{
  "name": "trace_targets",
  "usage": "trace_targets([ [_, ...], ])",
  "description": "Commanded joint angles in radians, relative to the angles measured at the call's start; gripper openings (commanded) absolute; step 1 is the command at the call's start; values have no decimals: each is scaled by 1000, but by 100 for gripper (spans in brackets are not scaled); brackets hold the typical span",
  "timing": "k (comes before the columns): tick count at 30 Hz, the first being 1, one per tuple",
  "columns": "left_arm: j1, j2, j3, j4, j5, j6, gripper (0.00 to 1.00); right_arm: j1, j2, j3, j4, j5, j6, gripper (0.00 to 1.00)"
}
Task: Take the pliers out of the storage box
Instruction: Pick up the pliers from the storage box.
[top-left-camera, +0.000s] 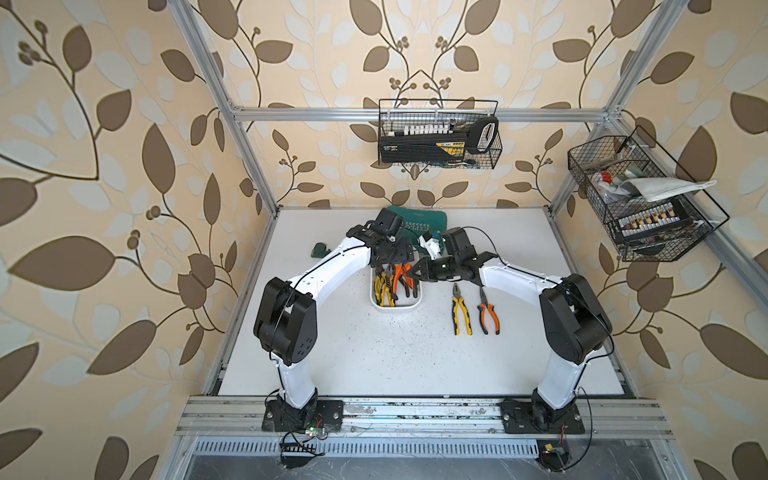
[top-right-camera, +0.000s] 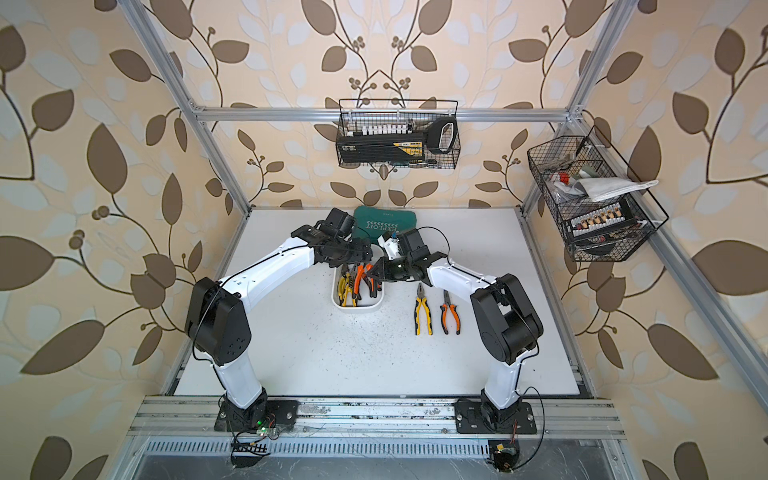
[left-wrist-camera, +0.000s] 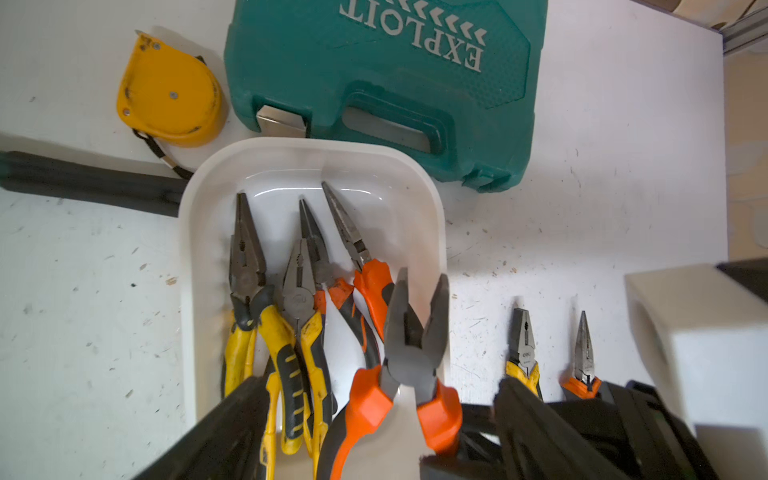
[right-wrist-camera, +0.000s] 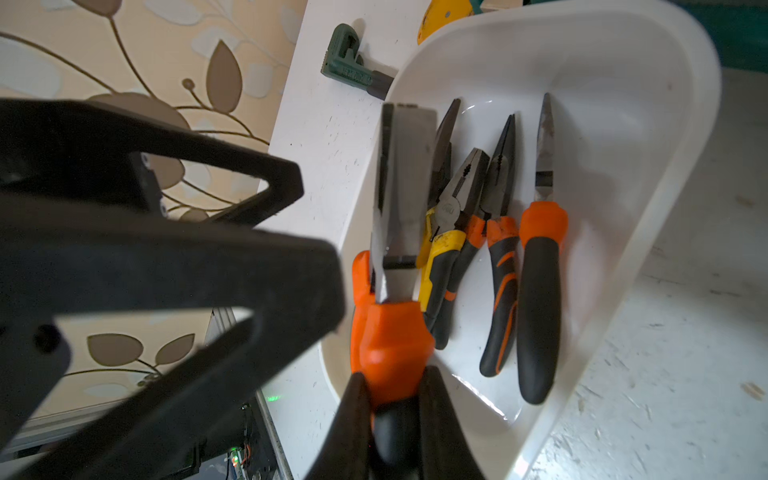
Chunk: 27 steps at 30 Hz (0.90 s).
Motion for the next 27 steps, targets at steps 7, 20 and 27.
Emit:
trace_targets([
  [7,7,81,89,20,43,19,73,-2,-72,-19,58,-46,0,0],
  [20,7,53,85,25,43,12,39,-3,-51,-27,50,-42,-5,0],
  [27,7,48,85,20,48,12,19,-1,-49,-27,49,-41,-5,0],
])
